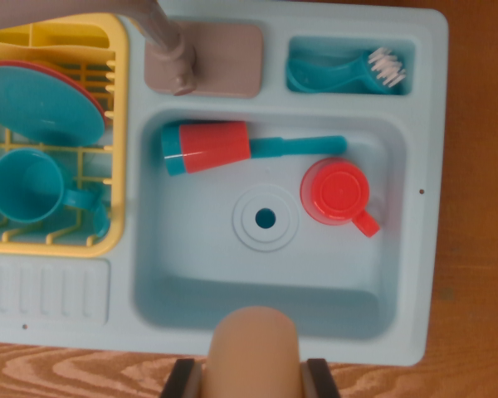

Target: Pick detergent from the sink

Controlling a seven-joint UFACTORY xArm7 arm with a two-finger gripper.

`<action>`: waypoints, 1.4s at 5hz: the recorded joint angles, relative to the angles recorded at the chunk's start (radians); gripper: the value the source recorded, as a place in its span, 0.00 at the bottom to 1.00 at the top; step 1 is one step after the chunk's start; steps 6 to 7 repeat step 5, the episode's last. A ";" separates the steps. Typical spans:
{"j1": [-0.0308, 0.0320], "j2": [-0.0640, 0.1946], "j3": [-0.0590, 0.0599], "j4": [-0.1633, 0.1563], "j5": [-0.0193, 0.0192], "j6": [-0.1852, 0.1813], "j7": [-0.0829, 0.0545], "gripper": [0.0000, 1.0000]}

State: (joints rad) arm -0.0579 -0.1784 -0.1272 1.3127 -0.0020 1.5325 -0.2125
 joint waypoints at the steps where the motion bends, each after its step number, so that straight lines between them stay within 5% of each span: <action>1: 0.0001 -0.004 0.000 0.012 -0.0007 0.016 0.001 1.00; 7: 0.0002 -0.008 0.000 0.022 -0.0013 0.029 0.002 1.00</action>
